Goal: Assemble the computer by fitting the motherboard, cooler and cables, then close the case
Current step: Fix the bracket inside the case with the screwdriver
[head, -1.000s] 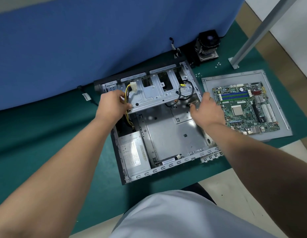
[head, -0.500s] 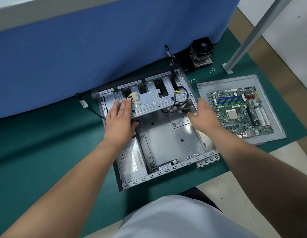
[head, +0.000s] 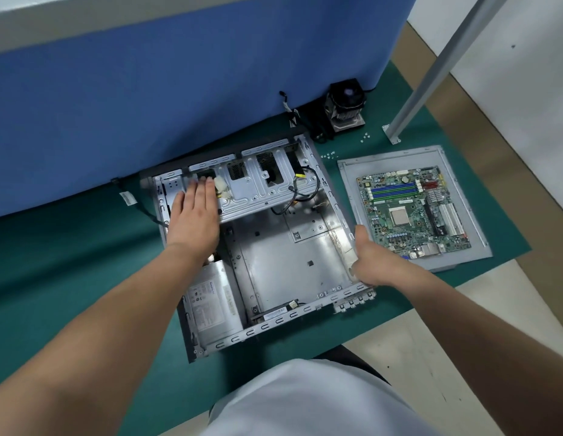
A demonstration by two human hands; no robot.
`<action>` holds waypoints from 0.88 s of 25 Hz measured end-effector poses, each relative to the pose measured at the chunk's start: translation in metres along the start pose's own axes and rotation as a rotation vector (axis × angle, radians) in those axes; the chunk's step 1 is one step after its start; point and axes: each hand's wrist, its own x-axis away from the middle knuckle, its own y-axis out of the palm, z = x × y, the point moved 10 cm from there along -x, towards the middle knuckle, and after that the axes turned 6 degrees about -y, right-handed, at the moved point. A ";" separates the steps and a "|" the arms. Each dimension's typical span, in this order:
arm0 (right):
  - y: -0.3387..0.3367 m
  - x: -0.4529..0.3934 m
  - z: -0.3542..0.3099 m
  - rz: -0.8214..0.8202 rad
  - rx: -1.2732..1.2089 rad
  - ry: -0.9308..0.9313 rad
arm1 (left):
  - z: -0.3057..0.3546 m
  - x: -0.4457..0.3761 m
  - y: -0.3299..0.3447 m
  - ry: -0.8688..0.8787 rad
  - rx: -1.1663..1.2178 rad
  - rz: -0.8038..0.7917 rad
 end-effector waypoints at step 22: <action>-0.059 -0.074 -0.090 0.069 0.387 -0.375 | -0.070 0.075 0.018 -0.383 -0.096 -0.087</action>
